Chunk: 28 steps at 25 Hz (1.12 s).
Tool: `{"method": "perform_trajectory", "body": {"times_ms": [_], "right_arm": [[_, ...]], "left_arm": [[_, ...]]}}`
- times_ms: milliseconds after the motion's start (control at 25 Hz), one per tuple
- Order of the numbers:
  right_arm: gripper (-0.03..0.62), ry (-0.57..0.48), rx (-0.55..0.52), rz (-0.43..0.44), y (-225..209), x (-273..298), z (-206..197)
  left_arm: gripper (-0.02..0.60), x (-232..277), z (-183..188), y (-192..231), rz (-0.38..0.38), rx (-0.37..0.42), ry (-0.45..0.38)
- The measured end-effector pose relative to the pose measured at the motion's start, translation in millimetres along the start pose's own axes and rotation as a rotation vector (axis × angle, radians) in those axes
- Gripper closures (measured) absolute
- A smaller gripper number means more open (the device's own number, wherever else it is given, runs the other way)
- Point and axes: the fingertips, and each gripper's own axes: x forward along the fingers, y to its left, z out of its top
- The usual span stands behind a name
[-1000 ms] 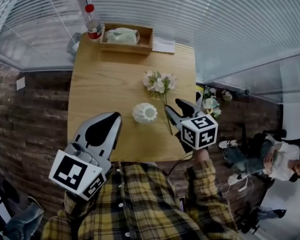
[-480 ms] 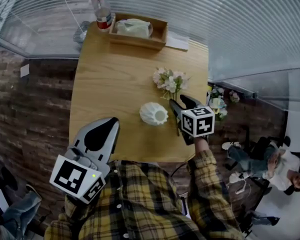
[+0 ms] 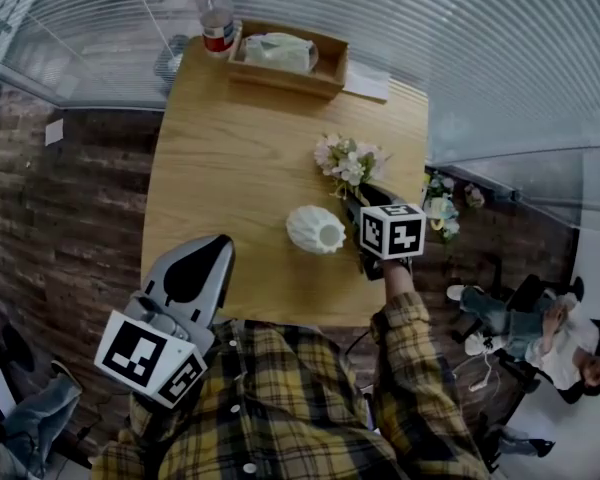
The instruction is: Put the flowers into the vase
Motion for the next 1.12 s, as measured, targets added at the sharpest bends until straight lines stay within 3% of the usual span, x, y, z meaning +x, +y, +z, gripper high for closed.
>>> {"method": "perform_trajectory", "body": {"times_ms": [120, 280, 1120], "right_arm": [[0.418, -0.001, 0.0, -0.007, -1.8, -0.4, 0.9], [0.55, -0.005, -0.025, -0.043, -7.2, -3.9, 1.8], [0.574, -0.113, 0.042, -0.007, -5.5, -35.5, 18.9]], "left_arm": [[0.572, 0.3, 1.8, -0.4, -0.001, 0.001, -0.002], [0.572, 2.0, 2.6, -2.5, -0.004, 0.004, -0.001], [0.572, 12.5, 17.4, -22.9, -0.04, 0.041, -0.038]]}}
